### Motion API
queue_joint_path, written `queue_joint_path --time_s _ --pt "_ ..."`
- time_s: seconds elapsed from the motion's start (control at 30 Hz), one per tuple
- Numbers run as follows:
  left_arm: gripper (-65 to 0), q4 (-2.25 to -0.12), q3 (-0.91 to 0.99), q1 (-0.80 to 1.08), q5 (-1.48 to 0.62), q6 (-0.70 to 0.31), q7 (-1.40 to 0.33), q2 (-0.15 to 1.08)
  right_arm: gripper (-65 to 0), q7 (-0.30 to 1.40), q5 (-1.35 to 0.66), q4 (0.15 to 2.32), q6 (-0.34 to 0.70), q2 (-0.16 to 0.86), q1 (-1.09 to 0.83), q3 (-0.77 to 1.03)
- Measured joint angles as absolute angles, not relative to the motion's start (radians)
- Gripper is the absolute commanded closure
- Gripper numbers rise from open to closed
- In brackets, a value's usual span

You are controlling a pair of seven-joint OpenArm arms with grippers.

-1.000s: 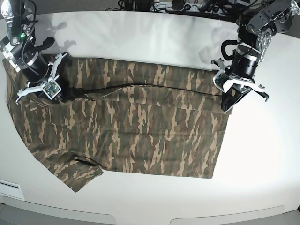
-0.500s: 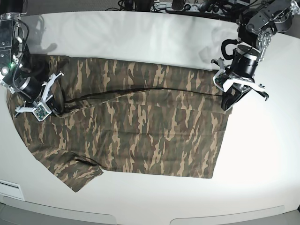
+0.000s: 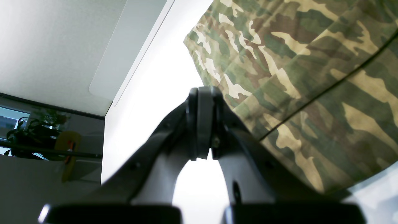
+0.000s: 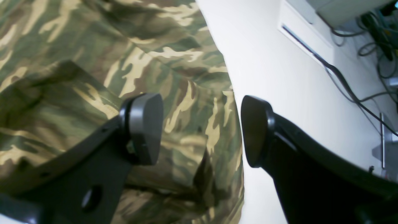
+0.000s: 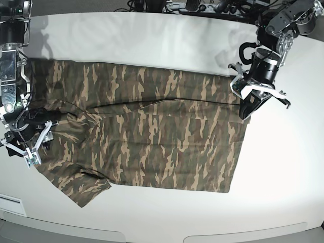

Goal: Fold the T-shirt properly

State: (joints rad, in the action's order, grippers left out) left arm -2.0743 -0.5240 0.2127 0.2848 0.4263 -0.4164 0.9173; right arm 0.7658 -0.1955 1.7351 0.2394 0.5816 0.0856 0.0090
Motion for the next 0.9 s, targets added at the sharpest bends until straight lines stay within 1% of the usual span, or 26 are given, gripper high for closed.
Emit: queue_joint_path --time_s 0.07,0.1,0.13,0.17,0.23,0.3,0.37,0.4,0.5,0.57,0.67,0.8,0.9 --pt "0.0 -2.074 -0.524 0.213 0.285 0.426 -0.416 0.917 -40.1 0.791 -0.259 1.741 0.262 0.581 0.085 0.009" --pt "0.0 -2.074 -0.524 0.213 0.285 0.426 -0.416 0.917 -37.4 0.808 -0.289 1.742 0.299 0.581 0.086 0.009" --pt "0.0 -2.074 -0.524 0.213 0.285 0.426 -0.416 0.917 -31.6 0.839 -0.339 1.742 0.339 0.582 0.086 0.01" --pt "0.0 -2.074 -0.524 0.213 0.285 0.426 -0.416 0.917 -22.9 0.862 -0.405 1.742 0.39 0.582 0.086 0.01" --pt "0.0 -2.074 -0.524 0.213 0.286 0.426 -0.416 0.917 -0.6 0.953 -0.557 1.744 0.499 0.581 0.084 0.01" --pt "0.0 -2.074 -0.524 0.213 0.302 0.426 -0.416 0.917 0.0 1.059 -0.677 1.747 0.538 0.579 0.083 0.008" --pt "0.0 -2.074 -0.524 0.213 0.326 0.427 -0.416 0.917 0.0 1.114 -0.762 1.747 0.566 0.581 0.073 0.018" --pt "0.0 -2.074 -0.524 0.213 0.331 0.444 -0.416 0.917 0.0 1.126 -0.801 1.747 0.585 0.581 0.061 0.03" --pt "0.0 -2.076 -0.524 0.213 0.379 0.573 -0.423 0.918 0.0 1.131 -0.846 1.747 0.604 0.58 0.01 0.084" --pt "0.0 -2.076 -0.523 0.213 0.393 0.571 -0.435 0.918 0.0 1.13 -0.855 1.748 0.604 0.579 -0.037 0.143" --pt "0.0 -2.077 -0.53 0.213 0.308 0.517 -0.443 0.917 0.0 1.131 -0.854 1.747 0.629 0.579 -0.109 0.239" --pt "0.0 -2.077 -0.531 0.208 0.176 0.356 -0.44 0.917 0.0 1.134 -0.85 1.747 0.659 0.579 -0.197 0.385" --pt "0.0 -2.077 -0.531 0.182 0.114 0.266 -0.443 0.917 0.0 1.114 -0.851 1.747 0.659 0.579 -0.242 0.457"
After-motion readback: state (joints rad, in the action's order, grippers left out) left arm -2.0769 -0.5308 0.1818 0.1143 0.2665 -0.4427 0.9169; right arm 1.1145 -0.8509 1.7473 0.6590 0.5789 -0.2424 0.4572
